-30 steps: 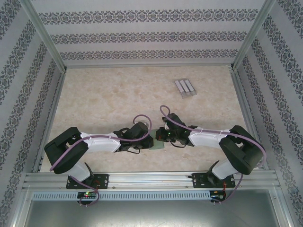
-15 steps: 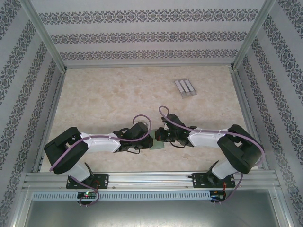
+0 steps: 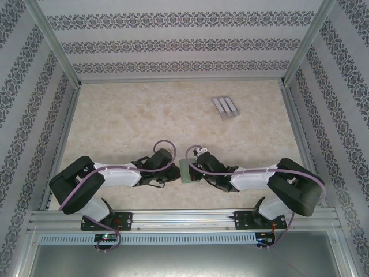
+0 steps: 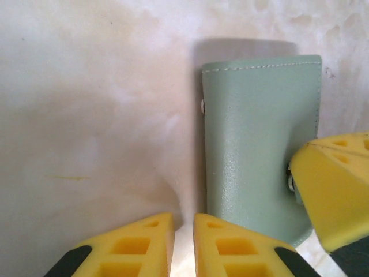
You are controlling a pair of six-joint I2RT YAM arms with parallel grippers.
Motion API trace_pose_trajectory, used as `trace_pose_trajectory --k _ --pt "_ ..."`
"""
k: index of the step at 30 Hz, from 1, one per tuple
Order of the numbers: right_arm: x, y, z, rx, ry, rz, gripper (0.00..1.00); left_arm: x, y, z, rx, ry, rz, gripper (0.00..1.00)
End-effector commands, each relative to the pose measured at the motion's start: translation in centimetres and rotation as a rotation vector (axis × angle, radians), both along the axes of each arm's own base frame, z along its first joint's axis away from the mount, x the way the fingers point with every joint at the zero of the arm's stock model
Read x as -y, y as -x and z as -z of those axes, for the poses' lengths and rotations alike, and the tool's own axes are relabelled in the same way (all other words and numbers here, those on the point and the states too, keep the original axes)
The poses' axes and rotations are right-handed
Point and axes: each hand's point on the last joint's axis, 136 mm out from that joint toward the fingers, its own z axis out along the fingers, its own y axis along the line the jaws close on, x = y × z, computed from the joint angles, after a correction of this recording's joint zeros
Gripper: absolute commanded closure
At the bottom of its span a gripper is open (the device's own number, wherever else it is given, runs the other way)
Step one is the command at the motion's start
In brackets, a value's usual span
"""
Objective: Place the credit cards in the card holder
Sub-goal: Press the button on the card holder.
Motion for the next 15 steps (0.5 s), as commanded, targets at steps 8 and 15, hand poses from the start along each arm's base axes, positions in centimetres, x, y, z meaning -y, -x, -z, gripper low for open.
trace_pose_trajectory --k 8,15 --pt "0.4 0.4 3.7 -0.016 0.085 -0.028 1.00 -3.3 -1.9 -0.8 0.002 0.015 -0.071 0.81" --pt "-0.8 -1.6 0.1 -0.038 -0.047 -0.067 0.97 -7.5 -4.0 -1.7 0.068 -0.028 -0.157 0.81"
